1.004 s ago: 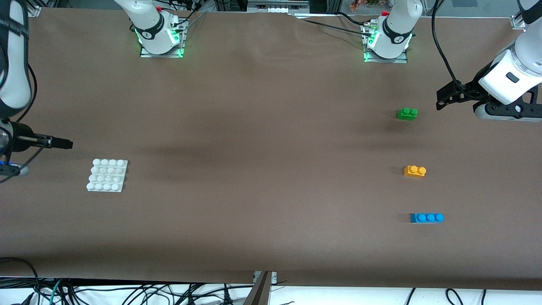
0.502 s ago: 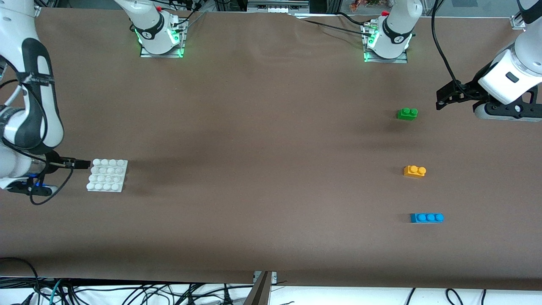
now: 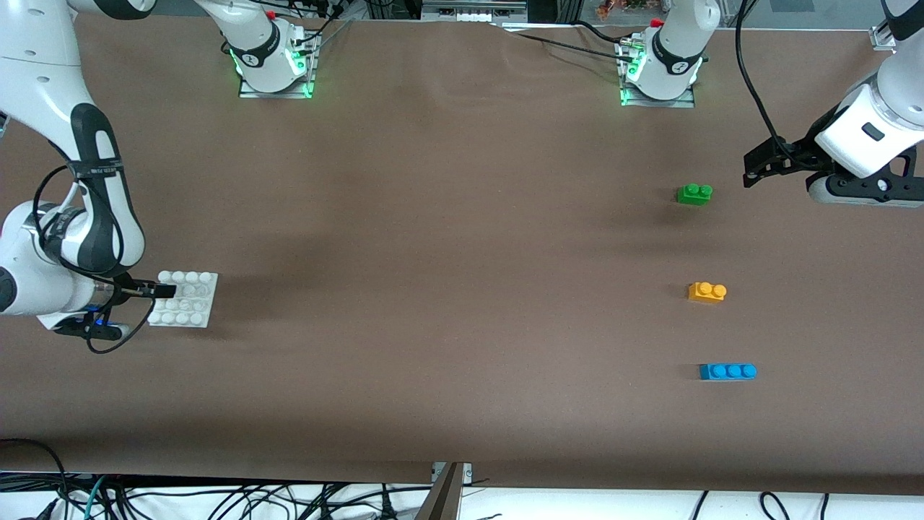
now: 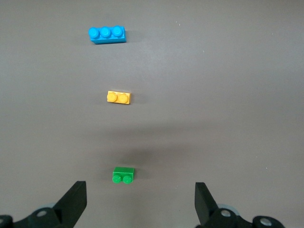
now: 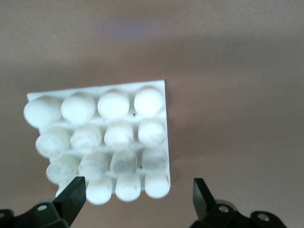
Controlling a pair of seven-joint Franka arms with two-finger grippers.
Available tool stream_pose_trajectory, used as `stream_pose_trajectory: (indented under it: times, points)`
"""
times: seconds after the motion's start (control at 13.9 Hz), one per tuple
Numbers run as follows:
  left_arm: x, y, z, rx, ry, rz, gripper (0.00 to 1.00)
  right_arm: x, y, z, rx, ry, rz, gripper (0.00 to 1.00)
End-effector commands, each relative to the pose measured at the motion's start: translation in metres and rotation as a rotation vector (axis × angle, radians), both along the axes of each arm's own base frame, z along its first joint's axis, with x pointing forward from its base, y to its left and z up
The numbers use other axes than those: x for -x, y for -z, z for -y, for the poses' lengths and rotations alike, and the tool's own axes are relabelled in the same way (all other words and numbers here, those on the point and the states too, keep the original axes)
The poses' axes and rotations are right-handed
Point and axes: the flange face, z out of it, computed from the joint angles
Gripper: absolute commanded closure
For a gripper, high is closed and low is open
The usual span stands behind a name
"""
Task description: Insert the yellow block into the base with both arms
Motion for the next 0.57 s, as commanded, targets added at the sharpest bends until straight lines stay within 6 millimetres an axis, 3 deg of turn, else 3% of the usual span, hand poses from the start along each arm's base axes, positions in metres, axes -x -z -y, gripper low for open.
stream_pose_trajectory:
  times: [0.0,0.5]
  points:
    - [-0.002,-0.005,0.004,-0.014,0.004,-0.003,0.00,-0.002,0.008,-0.005,0.004,-0.003,0.023,0.00]
    - [-0.001,-0.004,0.006,-0.015,0.004,-0.015,0.00,-0.009,0.022,-0.015,0.018,-0.016,0.062,0.00]
